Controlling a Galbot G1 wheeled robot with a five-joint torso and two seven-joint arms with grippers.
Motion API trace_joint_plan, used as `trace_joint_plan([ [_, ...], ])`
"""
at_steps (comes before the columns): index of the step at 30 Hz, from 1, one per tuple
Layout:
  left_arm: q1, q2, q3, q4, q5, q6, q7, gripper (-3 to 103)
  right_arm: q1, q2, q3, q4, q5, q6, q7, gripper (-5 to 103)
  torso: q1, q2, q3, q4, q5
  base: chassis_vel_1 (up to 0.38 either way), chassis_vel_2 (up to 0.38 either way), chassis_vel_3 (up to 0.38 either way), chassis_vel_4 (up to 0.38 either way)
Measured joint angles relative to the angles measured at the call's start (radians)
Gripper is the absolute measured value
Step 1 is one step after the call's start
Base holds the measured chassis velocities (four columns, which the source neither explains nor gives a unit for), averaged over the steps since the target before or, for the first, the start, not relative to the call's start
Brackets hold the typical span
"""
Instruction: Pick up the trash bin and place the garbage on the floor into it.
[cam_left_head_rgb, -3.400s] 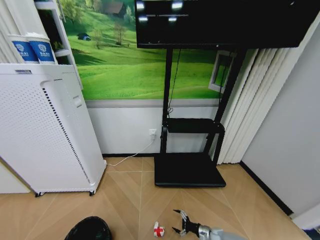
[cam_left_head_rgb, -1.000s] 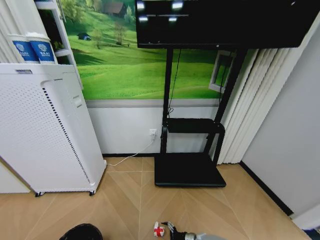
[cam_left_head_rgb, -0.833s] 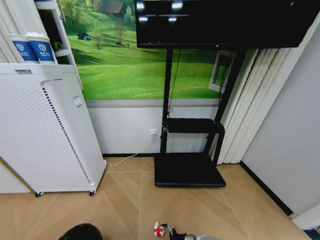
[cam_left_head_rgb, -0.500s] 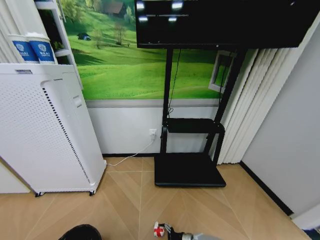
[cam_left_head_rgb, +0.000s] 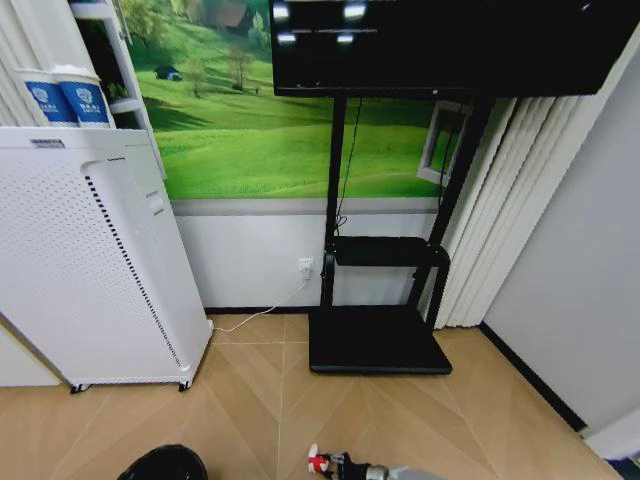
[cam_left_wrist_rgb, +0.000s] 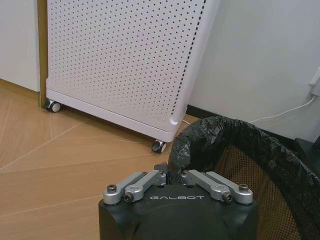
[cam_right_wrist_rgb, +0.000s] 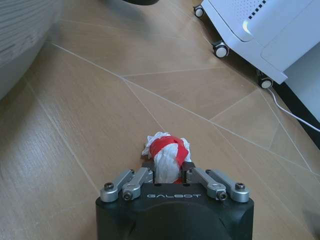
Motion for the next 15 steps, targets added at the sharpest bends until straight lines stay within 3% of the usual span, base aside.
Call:
trace_joint_plan([
  [11, -0.005, 0.041, -0.037, -0.024, -0.019, 0.019, -0.024, 6, 0.012, -0.050, 0.052, 0.091, 0.034, 0.000, 0.024, 24, 0.000, 0.000, 0.000, 0.0002, 0.0000, 0.000, 0.000, 0.000, 0.000],
  [15, -0.084, 0.140, -0.071, -0.015, -0.064, 0.082, -0.074, 6, 0.032, -0.083, 0.137, 0.171, 0.054, 0.000, 0.051, 24, 0.000, 0.000, 0.000, -0.0003, -0.0004, 0.000, 0.000, 0.000, 0.000],
])
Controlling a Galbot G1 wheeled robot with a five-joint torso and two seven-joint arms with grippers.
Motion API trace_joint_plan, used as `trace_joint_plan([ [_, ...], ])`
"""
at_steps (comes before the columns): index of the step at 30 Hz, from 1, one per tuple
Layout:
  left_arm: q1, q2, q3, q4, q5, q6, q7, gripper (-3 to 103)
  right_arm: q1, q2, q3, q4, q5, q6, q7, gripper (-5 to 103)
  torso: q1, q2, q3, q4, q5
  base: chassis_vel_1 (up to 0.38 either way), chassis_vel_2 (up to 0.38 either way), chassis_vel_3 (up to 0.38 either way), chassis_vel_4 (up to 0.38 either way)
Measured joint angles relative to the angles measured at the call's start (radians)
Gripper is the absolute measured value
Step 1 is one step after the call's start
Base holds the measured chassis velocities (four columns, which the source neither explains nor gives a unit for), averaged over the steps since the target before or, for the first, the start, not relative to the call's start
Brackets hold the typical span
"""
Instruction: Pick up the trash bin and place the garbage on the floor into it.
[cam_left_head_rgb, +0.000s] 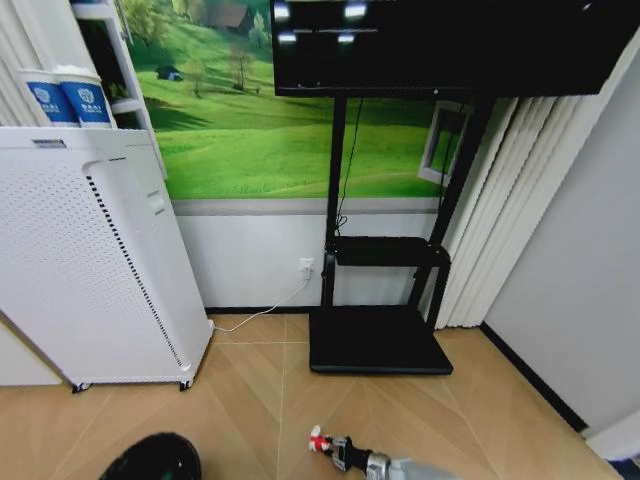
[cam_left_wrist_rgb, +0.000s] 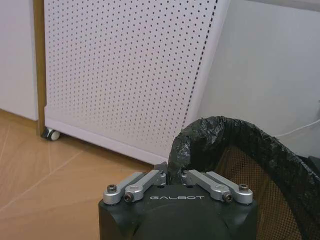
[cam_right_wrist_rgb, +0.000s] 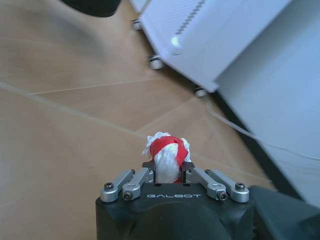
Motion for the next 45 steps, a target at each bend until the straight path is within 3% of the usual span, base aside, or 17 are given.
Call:
trace_joint_plan([
  [1, -0.037, 0.050, -0.003, 0.009, -0.017, 0.020, -0.015, 6, 0.012, -0.009, 0.021, 0.024, 0.013, 0.000, 0.006, 24, 0.000, 0.000, 0.000, 0.0005, 0.0003, 0.000, 0.000, 0.000, 0.000],
  [3, -0.061, 0.079, -0.003, 0.014, -0.026, 0.030, -0.025, 6, 0.019, -0.020, 0.030, 0.039, 0.021, 0.000, 0.008, 24, 0.000, 0.000, 0.000, 0.0006, 0.0003, 0.000, 0.000, 0.000, 0.000],
  [5, -0.145, 0.172, 0.017, 0.028, -0.054, 0.065, -0.057, 6, 0.035, -0.053, 0.059, 0.107, 0.038, 0.000, 0.021, 24, 0.000, 0.000, 0.000, -0.0003, 0.0000, 0.000, 0.000, 0.000, 0.000],
  [6, -0.145, 0.172, 0.017, 0.028, -0.054, 0.065, -0.057, 6, 0.035, -0.053, 0.059, 0.107, 0.038, 0.000, 0.021, 24, 0.000, 0.000, 0.000, -0.0003, 0.0000, 0.000, 0.000, 0.000, 0.000],
  [9, -0.277, 0.248, 0.104, 0.050, -0.065, 0.103, -0.105, 6, 0.038, -0.090, 0.084, 0.194, 0.064, 0.000, 0.039, 24, 0.000, 0.000, 0.000, -0.0005, 0.0002, 0.000, 0.000, 0.000, 0.000],
  [14, -0.371, 0.268, 0.212, 0.042, -0.059, 0.127, -0.151, 6, 0.038, -0.095, 0.102, 0.241, 0.064, 0.000, 0.052, 24, 0.000, 0.000, 0.000, -0.0003, 0.0001, 0.000, 0.000, 0.000, 0.000],
  [17, -0.417, 0.246, 0.291, 0.027, -0.031, 0.142, -0.178, 6, 0.038, -0.074, 0.120, 0.260, 0.065, 0.001, 0.059, 24, 0.000, 0.000, 0.000, 0.0004, 0.0001, 0.000, 0.000, 0.000, 0.000],
  [22, -0.450, 0.238, 0.343, 0.038, -0.019, 0.146, -0.180, 6, 0.041, -0.074, 0.117, 0.310, 0.079, 0.002, 0.063, 24, 0.000, 0.000, 0.000, 0.0005, 0.0002, 0.000, 0.000, 0.000, 0.000],
  [31, -0.522, 0.296, 0.383, 0.112, -0.052, 0.146, -0.145, 6, 0.089, -0.106, 0.072, 0.437, 0.152, 0.002, 0.072, 24, 0.000, 0.000, 0.000, 0.0003, 0.0002, 0.000, 0.000, 0.000, 0.000],
  [36, -0.636, 0.326, 0.456, 0.169, -0.080, 0.149, -0.144, 6, 0.150, -0.108, 0.017, 0.507, 0.190, 0.002, 0.064, 24, 0.000, 0.000, 0.000, -0.0001, 0.0002, 0.000, 0.000, 0.000, 0.000],
  [45, -0.850, 0.295, 0.641, 0.245, -0.099, 0.161, -0.167, 6, 0.205, -0.054, -0.053, 0.585, 0.222, 0.002, 0.032, 24, 0.000, 0.000, 0.000, 0.0004, 0.0002, 0.000, 0.000, 0.000, 0.000],
])
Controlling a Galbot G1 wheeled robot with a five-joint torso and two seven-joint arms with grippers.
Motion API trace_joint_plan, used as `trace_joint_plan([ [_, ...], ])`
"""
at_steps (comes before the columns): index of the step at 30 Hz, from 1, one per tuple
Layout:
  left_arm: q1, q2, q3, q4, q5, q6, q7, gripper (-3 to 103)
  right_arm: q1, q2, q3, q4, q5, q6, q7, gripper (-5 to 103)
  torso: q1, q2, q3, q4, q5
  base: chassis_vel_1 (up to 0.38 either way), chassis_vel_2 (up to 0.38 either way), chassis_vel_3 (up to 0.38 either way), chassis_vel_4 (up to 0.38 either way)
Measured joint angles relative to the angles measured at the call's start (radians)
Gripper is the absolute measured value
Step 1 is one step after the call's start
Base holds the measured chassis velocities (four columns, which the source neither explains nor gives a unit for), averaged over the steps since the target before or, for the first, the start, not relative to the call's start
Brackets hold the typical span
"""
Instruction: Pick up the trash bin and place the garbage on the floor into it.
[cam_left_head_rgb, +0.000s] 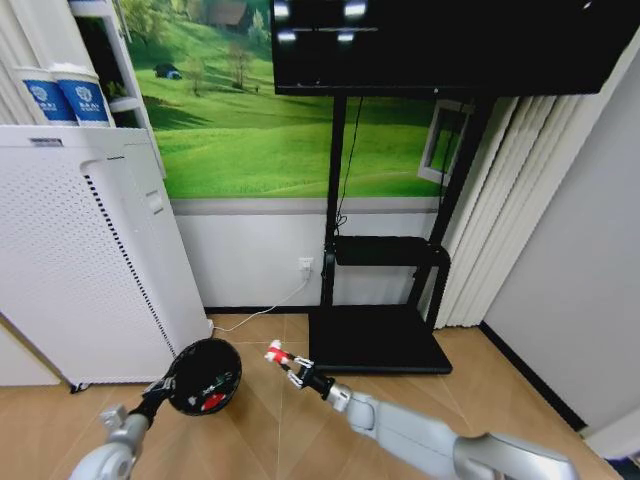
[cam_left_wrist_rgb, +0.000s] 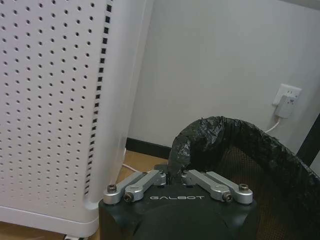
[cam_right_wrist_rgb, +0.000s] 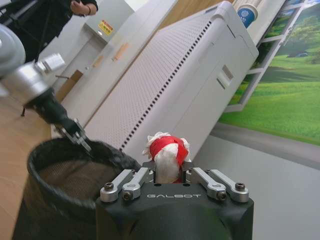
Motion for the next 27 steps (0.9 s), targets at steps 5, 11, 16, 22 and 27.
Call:
trace_joint_plan([
  [5, -0.087, -0.022, 0.088, 0.032, 0.000, 0.001, -0.012, 6, 0.008, 0.014, -0.020, 0.041, 0.007, 0.000, -0.011, 24, 0.000, 0.000, 0.000, -0.0008, -0.0001, 0.000, 0.000, 0.000, 0.000],
  [11, -0.113, -0.049, 0.141, 0.010, -0.001, 0.005, -0.039, 6, 0.017, 0.070, -0.035, 0.035, 0.014, 0.000, -0.012, 24, 0.000, 0.000, 0.000, 0.0000, 0.0000, 0.000, 0.000, 0.000, 0.000],
  [16, -0.114, -0.066, 0.178, -0.023, 0.003, 0.007, -0.051, 6, 0.025, 0.137, -0.050, -0.015, 0.016, 0.000, -0.009, 24, 0.000, 0.000, 0.000, 0.0000, 0.0000, 0.000, 0.000, 0.000, 0.000],
  [22, -0.117, -0.069, 0.188, -0.043, 0.003, 0.008, -0.050, 6, 0.026, 0.187, -0.068, -0.080, 0.020, 0.000, -0.002, 24, 0.000, 0.000, 0.000, -0.0004, 0.0001, 0.000, 0.000, 0.000, 0.000],
  [27, -0.087, -0.063, 0.167, -0.063, 0.001, 0.009, -0.040, 6, 0.020, 0.208, -0.095, -0.117, 0.022, -0.001, 0.010, 27, 0.000, 0.000, 0.000, -0.0001, 0.0002, 0.000, 0.000, 0.000, 0.000],
])
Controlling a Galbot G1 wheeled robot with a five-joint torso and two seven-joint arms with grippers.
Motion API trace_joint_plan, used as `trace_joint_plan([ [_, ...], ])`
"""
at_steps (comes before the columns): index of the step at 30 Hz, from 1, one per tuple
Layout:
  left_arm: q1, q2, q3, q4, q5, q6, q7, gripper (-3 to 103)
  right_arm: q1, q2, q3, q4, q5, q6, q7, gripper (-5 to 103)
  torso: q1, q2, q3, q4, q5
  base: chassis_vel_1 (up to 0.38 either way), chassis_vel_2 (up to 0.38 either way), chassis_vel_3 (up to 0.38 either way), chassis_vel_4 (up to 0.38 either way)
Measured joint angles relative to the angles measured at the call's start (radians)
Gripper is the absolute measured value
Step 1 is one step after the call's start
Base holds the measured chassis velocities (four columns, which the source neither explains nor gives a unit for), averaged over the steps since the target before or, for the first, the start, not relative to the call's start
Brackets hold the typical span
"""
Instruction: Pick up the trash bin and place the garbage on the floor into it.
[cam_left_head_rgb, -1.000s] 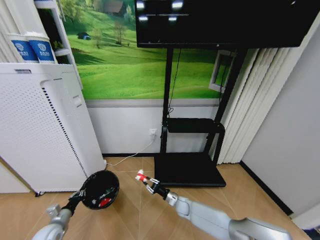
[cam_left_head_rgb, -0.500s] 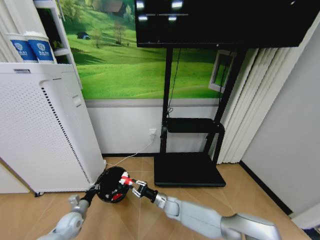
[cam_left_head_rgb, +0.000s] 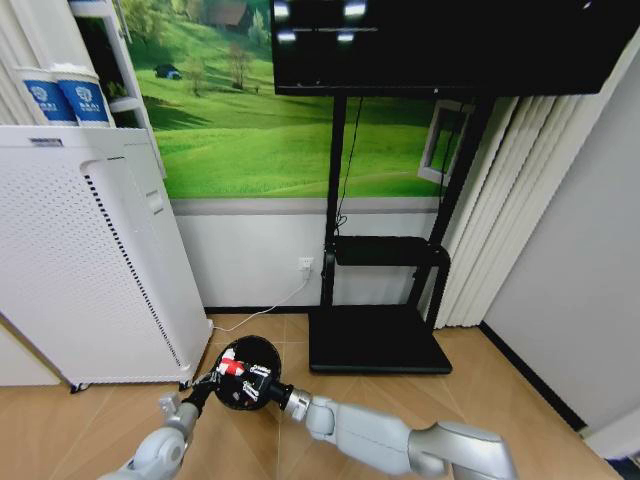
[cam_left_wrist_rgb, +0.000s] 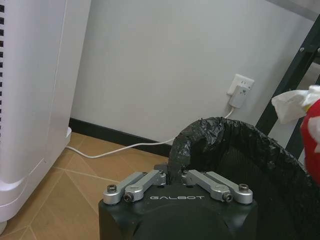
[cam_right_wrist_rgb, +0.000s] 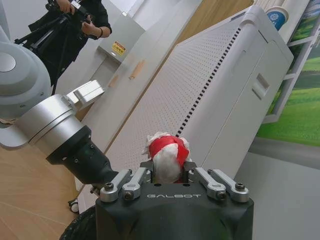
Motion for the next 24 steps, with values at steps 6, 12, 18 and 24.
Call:
trace_joint_plan([
  [6, 0.016, -0.007, -0.005, -0.012, 0.006, 0.000, 0.004, 6, -0.004, 0.014, -0.003, -0.020, 0.005, -0.001, 0.002, 44, 0.000, 0.000, 0.000, 0.0000, -0.0001, 0.000, 0.000, 0.000, 0.000],
  [12, 0.040, -0.021, -0.017, -0.023, 0.022, 0.000, -0.003, 6, -0.013, 0.005, -0.003, -0.018, 0.020, -0.002, 0.003, 71, 0.000, 0.000, 0.000, -0.0002, -0.0002, 0.000, 0.000, 0.000, 0.000],
  [18, 0.106, -0.030, -0.077, -0.054, 0.040, -0.004, -0.024, 6, -0.035, -0.020, 0.066, -0.026, 0.020, -0.003, 0.042, 93, 0.000, 0.000, 0.000, -0.0002, -0.0001, 0.000, 0.000, 0.000, 0.000],
  [24, 0.268, -0.012, -0.246, -0.138, 0.048, -0.005, -0.029, 6, -0.069, -0.094, 0.198, -0.027, 0.001, -0.004, 0.052, 100, 0.000, 0.000, 0.000, 0.0002, 0.0000, 0.000, 0.000, 0.000, 0.000],
])
